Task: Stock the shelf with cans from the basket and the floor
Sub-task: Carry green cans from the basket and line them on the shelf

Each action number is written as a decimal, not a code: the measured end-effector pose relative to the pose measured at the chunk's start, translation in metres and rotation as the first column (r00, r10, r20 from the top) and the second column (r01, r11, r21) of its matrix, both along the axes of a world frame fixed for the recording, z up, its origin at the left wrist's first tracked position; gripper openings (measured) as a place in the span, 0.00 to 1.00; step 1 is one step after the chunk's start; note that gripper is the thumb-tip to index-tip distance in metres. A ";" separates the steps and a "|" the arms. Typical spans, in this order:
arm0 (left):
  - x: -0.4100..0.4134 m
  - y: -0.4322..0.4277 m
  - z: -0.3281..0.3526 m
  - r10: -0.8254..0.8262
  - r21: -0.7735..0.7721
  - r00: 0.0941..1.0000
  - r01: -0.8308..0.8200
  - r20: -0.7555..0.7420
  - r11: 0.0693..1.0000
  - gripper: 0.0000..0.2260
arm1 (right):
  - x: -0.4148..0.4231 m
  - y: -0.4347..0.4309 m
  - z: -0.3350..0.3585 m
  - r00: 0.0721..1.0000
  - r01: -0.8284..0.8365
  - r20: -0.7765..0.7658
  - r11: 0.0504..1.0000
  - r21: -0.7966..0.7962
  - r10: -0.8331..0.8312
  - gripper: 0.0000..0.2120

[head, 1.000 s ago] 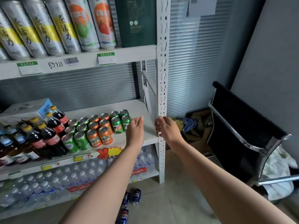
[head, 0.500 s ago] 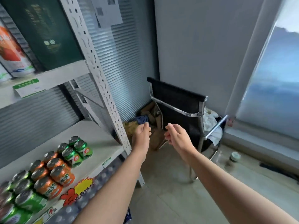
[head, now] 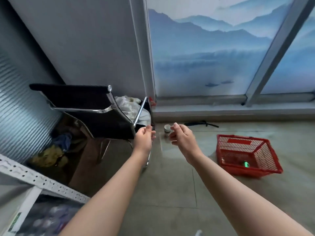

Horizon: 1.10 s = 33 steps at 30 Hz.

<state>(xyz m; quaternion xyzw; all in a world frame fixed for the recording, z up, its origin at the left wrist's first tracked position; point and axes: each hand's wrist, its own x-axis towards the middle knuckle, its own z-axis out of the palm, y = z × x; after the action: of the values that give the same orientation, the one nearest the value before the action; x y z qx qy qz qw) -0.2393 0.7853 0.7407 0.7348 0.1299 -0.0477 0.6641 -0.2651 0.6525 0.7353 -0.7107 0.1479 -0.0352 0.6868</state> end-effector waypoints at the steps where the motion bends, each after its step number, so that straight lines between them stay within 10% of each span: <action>1: 0.004 -0.024 -0.002 -0.038 0.003 0.999 0.038 -0.003 0.999 0.10 | -0.002 -0.022 -0.002 0.999 0.035 -0.007 0.999 0.000 -0.035 0.13; 16: 0.015 -0.303 -0.036 -0.474 -0.014 0.879 0.474 -0.050 0.880 0.10 | -0.039 -0.293 -0.035 0.920 0.376 -0.084 0.922 -0.094 -0.383 0.11; 33: 0.105 -0.499 -0.103 -0.615 0.013 0.769 0.626 -0.175 0.780 0.11 | 0.031 -0.475 -0.078 0.758 0.627 -0.174 0.776 -0.069 -0.628 0.11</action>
<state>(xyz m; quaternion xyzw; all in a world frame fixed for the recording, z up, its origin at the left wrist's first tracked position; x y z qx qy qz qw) -0.1345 0.2862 0.6373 0.7529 -0.0652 -0.3187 0.5721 -0.2342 0.1774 0.6572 -0.6224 0.4409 -0.1966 0.6161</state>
